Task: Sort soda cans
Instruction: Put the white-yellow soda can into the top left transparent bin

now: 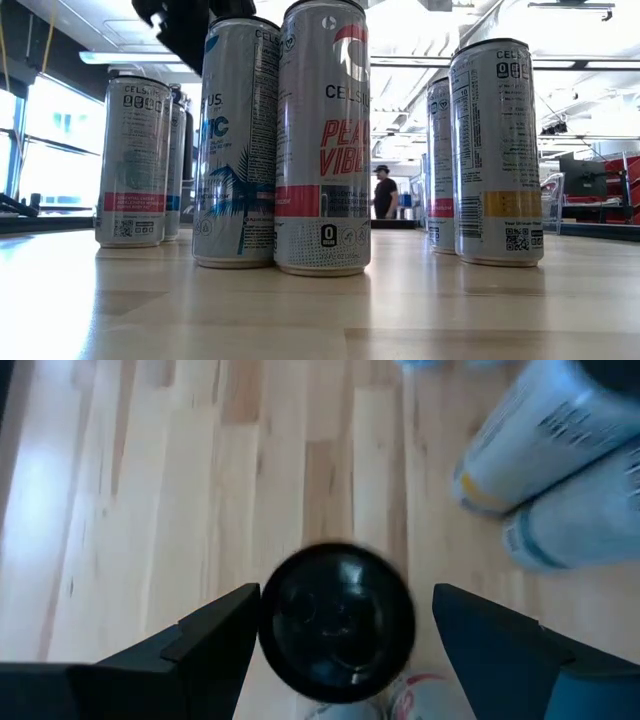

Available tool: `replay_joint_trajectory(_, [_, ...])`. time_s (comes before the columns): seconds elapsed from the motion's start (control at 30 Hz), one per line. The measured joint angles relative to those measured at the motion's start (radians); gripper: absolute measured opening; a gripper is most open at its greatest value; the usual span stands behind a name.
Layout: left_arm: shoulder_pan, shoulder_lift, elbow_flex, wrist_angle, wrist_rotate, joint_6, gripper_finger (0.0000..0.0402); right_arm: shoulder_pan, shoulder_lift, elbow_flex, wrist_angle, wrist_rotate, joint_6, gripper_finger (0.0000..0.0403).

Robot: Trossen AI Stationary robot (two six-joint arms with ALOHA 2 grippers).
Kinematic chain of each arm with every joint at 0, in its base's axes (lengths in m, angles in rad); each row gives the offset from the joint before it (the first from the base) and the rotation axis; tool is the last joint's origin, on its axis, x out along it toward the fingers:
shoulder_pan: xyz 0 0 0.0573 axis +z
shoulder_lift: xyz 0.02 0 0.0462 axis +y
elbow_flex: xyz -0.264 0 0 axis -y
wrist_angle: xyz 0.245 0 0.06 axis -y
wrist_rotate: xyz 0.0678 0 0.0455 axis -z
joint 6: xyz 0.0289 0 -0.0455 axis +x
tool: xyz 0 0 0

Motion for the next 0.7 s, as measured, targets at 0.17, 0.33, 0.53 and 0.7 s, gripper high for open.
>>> replay_joint_trajectory(0.17, [0.024,0.032,-0.026,0.007,0.023,-0.025,0.0292,0.0,0.0,0.0,-0.006,0.0,0.0,0.0322])
replay_joint_trajectory(0.33, [0.036,0.054,-0.024,0.02,0.024,-0.024,0.0292,0.0,0.0,0.0,-0.009,0.0,0.0,0.0322])
replay_joint_trajectory(0.53, [0.039,0.077,-0.022,0.032,0.021,-0.001,0.0283,0.0,0.0,0.0,-0.014,0.0,0.008,0.0322])
replay_joint_trajectory(0.7, [0.042,0.093,-0.02,0.08,0.02,-0.017,0.0256,0.0,0.0,0.0,-0.014,0.0,0.0,0.0322])
